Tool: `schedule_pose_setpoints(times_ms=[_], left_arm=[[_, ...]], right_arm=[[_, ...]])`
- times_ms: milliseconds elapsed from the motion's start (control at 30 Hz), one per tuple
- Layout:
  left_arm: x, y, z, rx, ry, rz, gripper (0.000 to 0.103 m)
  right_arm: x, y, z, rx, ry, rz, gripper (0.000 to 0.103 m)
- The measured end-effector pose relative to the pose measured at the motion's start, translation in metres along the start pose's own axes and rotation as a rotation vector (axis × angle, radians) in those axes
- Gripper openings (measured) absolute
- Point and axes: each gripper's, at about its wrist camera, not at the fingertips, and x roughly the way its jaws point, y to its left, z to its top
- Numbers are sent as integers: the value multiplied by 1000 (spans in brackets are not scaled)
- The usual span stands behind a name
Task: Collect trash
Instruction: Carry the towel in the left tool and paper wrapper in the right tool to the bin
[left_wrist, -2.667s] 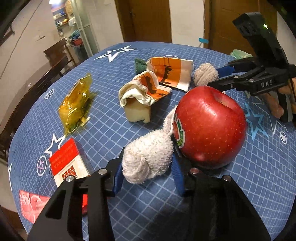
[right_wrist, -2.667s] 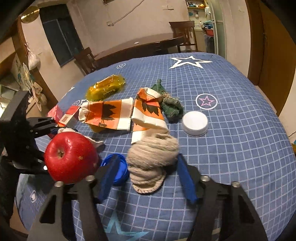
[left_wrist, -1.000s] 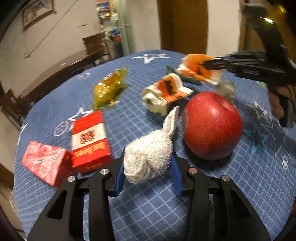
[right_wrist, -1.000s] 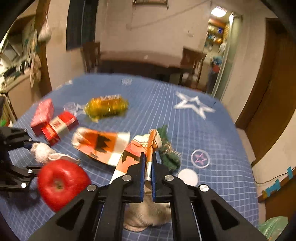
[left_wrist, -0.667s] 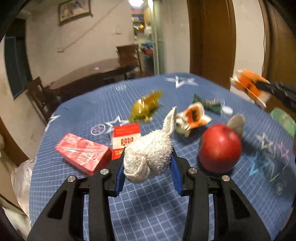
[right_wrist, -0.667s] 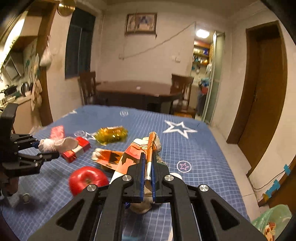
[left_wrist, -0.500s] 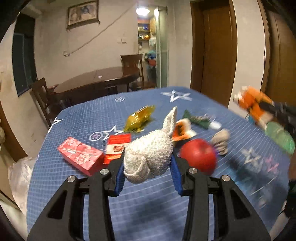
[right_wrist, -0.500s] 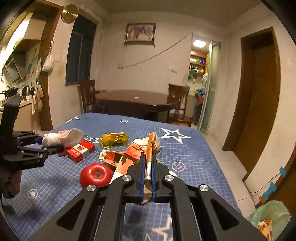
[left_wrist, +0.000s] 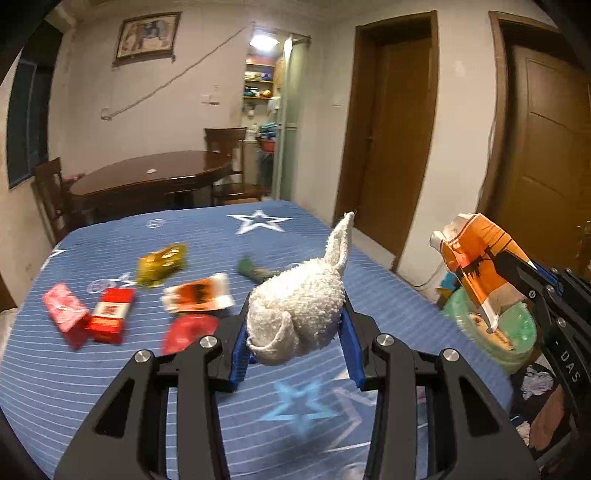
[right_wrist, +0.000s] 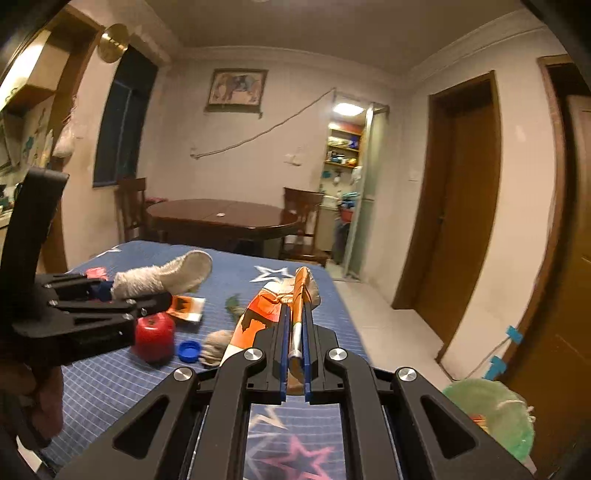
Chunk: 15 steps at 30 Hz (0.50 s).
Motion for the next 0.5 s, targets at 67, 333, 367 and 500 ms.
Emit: schedule_pose_setpoints(times_ms=[67, 333, 367, 500], left_arm=[[7, -21, 4, 15, 2, -24, 40], [47, -101, 18, 62, 31, -131, 40], [52, -110, 19, 69, 36, -142, 40], [74, -148, 19, 97, 67, -196, 40]], right_arm=[[-7, -18, -3, 11, 4, -31, 6], [-34, -109, -20, 55, 28, -176, 6], [-38, -123, -23, 59, 35, -200, 6], [-47, -173, -34, 83, 75, -267, 6]])
